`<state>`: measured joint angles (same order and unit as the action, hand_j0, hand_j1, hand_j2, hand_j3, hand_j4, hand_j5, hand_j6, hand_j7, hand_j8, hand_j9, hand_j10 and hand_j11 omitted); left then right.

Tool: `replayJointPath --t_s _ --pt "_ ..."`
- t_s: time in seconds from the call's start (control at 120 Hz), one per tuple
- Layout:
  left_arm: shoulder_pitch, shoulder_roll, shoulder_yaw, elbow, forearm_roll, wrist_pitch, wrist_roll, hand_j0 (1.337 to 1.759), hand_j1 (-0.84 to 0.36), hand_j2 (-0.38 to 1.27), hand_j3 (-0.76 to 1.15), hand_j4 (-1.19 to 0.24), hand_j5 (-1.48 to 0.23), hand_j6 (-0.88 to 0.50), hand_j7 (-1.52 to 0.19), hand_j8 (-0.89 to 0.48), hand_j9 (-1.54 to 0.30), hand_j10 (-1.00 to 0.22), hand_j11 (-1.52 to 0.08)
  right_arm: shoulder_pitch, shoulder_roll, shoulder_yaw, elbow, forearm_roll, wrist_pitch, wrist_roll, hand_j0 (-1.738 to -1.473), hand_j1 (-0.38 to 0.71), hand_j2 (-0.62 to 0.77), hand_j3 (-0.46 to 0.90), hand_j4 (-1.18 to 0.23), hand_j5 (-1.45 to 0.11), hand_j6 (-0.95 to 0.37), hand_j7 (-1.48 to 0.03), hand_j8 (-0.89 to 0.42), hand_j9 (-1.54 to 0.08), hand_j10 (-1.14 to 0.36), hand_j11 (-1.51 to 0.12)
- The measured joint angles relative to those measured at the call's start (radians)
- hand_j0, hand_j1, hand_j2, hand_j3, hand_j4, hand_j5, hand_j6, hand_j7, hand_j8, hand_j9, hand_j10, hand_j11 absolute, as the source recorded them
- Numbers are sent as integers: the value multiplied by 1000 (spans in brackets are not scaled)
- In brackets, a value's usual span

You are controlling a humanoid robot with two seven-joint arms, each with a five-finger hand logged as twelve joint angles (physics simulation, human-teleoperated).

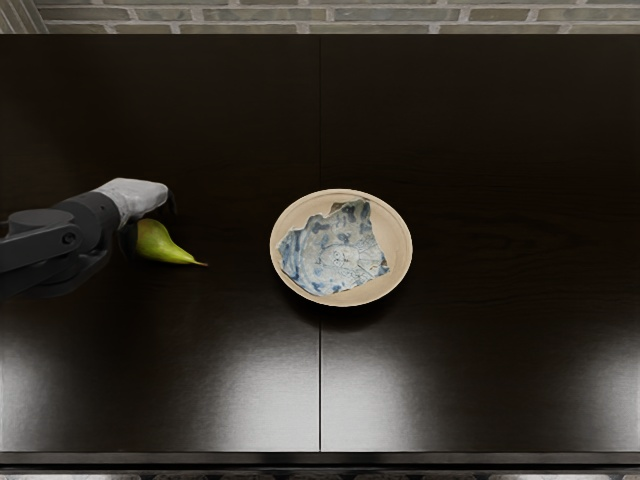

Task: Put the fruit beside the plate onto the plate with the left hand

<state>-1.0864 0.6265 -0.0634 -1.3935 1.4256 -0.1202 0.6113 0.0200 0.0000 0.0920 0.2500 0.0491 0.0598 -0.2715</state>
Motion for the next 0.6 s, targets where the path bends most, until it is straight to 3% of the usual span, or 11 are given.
replayJointPath --t_s 0.6 --pt "0 -17 3 29 -2 1 -1 1657 -146 105 0 -431 -563 -432 -563 -432 -563 -431 -563 0 0 0 0 0 0 1 -1658 -314 -6 0 -29 -38 -29 -38 -29 -38 -29 -38"
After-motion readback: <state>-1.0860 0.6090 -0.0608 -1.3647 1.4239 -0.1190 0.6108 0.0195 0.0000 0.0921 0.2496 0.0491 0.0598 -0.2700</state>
